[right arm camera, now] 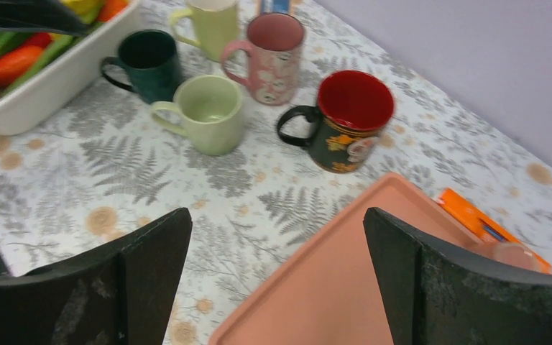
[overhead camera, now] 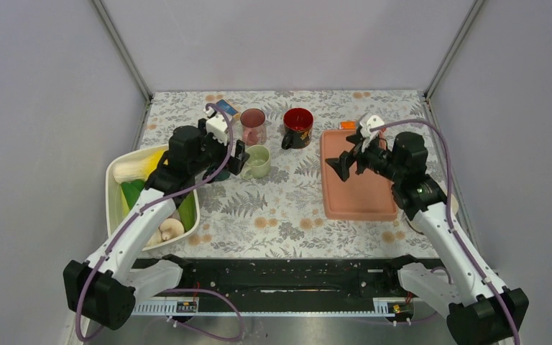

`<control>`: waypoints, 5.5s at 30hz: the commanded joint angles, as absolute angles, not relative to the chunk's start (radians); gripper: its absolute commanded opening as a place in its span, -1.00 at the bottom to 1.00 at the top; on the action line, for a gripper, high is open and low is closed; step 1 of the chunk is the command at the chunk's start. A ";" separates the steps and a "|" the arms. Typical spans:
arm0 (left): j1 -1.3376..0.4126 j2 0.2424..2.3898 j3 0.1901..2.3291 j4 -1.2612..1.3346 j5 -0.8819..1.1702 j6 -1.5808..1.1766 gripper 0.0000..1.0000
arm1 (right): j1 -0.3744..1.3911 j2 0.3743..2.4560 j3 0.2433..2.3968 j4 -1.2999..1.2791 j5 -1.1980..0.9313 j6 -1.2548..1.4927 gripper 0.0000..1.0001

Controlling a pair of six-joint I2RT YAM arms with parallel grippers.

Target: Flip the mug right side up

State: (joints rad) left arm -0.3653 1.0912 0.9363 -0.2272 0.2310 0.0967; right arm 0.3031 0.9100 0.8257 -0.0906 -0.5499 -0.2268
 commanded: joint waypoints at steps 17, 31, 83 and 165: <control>-0.353 0.871 0.848 -0.223 0.397 0.121 0.98 | 0.011 1.550 1.445 -0.568 -0.227 -0.509 0.99; -0.339 0.848 0.815 -0.219 0.477 0.144 0.98 | -0.078 1.893 1.736 -0.823 -0.298 -0.736 0.89; -0.287 0.875 0.812 -0.209 0.561 0.112 0.98 | -0.077 2.079 1.783 -0.858 -0.403 -0.707 -0.10; -0.275 1.147 1.050 0.003 0.802 -0.114 0.98 | -0.026 1.461 1.282 -0.219 -0.544 -0.255 -1.00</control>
